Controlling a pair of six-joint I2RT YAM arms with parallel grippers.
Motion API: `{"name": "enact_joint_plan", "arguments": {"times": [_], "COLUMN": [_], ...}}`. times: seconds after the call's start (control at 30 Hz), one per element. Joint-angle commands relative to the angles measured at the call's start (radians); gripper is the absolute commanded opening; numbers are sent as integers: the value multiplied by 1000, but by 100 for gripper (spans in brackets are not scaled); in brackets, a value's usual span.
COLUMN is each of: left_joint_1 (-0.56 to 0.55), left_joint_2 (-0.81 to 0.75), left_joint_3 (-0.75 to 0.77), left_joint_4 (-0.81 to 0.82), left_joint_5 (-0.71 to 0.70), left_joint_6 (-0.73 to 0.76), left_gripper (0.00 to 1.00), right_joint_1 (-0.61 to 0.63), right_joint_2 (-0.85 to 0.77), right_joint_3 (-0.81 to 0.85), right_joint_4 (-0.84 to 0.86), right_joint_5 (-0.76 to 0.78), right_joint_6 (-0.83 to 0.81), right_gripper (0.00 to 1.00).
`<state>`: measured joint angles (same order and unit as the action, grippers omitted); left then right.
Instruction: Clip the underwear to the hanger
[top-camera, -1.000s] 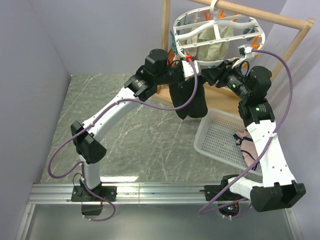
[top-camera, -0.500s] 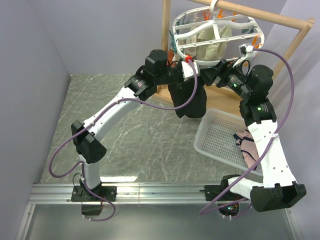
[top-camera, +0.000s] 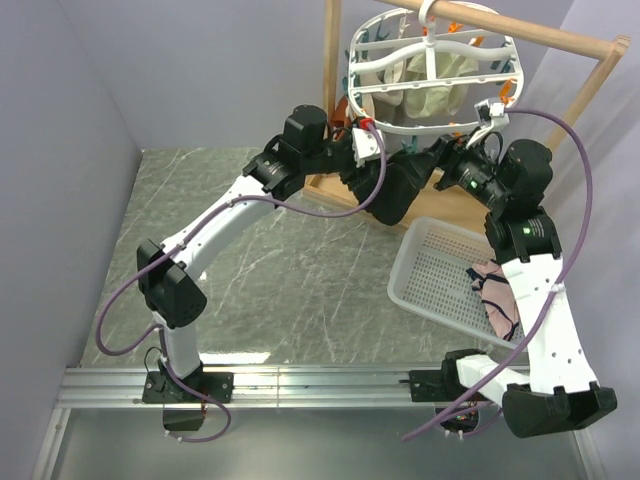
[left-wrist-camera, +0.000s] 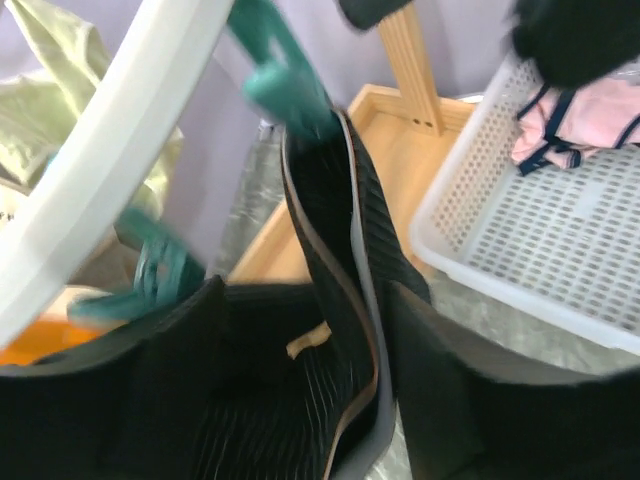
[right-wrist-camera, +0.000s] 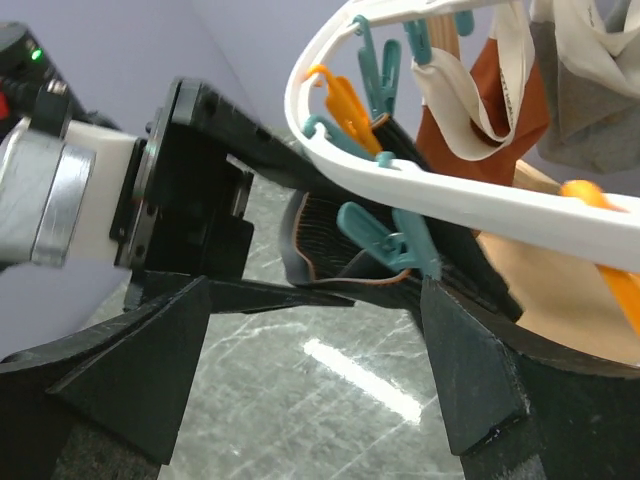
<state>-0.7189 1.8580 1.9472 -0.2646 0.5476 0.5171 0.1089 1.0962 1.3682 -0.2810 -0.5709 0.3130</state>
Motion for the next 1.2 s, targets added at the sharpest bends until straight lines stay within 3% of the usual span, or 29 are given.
{"name": "enact_joint_plan", "arguments": {"times": [0.0,0.03,0.1,0.3,0.57,0.9,1.17], "left_joint_1": [15,19,39,70,107,235,387], "left_joint_2": [-100,-123,-149,-325,-554,-750,-724], "left_joint_3": [-22,-30,-62,-253,-462,-668,-669], "left_joint_4": [-4,-4,-12,11,-108,-165,-415], "left_joint_5": [51,61,87,57,-116,-65,-184], "left_joint_6": [-26,-38,-87,-306,-445,-629,-617], "left_gripper": [71,81,88,99,99,99,99], "right_joint_1": [6,6,6,6,8,6,5], "right_joint_2": [-67,-76,-105,-211,-351,-435,-527], "right_joint_3": [-29,-41,-53,-130,-224,-232,-300], "right_joint_4": [-53,-61,-89,-139,-191,-250,-388], "right_joint_5": [-37,-40,-55,-58,-7,-49,52], "right_joint_6": [-57,-74,-92,-144,-157,-201,-224], "right_gripper": [92,92,93,94,95,98,100]}}
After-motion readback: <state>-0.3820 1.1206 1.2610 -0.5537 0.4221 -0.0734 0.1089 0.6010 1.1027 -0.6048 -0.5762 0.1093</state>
